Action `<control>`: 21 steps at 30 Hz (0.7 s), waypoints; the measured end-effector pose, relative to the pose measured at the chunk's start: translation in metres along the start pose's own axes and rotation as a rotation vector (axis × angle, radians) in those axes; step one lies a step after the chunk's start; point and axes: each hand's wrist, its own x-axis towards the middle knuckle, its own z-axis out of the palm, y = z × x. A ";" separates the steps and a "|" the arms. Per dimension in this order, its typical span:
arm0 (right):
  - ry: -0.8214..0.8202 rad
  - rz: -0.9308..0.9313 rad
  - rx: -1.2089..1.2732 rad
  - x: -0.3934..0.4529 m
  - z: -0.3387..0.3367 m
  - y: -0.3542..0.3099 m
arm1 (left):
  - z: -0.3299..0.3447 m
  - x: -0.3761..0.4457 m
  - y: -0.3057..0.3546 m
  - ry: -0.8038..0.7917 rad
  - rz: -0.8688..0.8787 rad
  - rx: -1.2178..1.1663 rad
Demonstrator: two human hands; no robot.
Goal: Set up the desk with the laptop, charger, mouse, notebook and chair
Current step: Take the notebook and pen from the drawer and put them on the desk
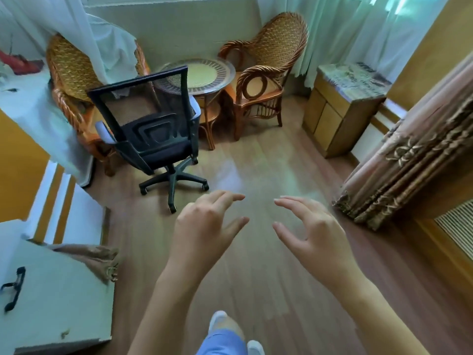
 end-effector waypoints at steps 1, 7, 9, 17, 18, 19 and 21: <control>0.005 0.011 -0.002 0.012 -0.001 0.009 | 0.007 0.017 0.003 -0.013 0.013 -0.005; 0.086 0.111 -0.022 0.095 -0.003 0.060 | 0.046 0.127 0.011 -0.095 0.125 -0.068; 0.106 0.130 -0.041 0.128 -0.004 0.074 | 0.057 0.170 0.010 -0.100 0.170 -0.044; 0.203 0.229 -0.068 0.258 -0.014 0.119 | 0.084 0.337 0.007 -0.149 0.312 -0.008; 0.208 0.241 -0.068 0.272 -0.016 0.124 | 0.087 0.355 0.008 -0.149 0.318 -0.013; 0.212 0.252 -0.067 0.285 -0.017 0.130 | 0.092 0.371 0.009 -0.150 0.322 -0.022; 0.218 0.270 -0.066 0.309 -0.019 0.144 | 0.103 0.399 0.011 -0.163 0.325 -0.037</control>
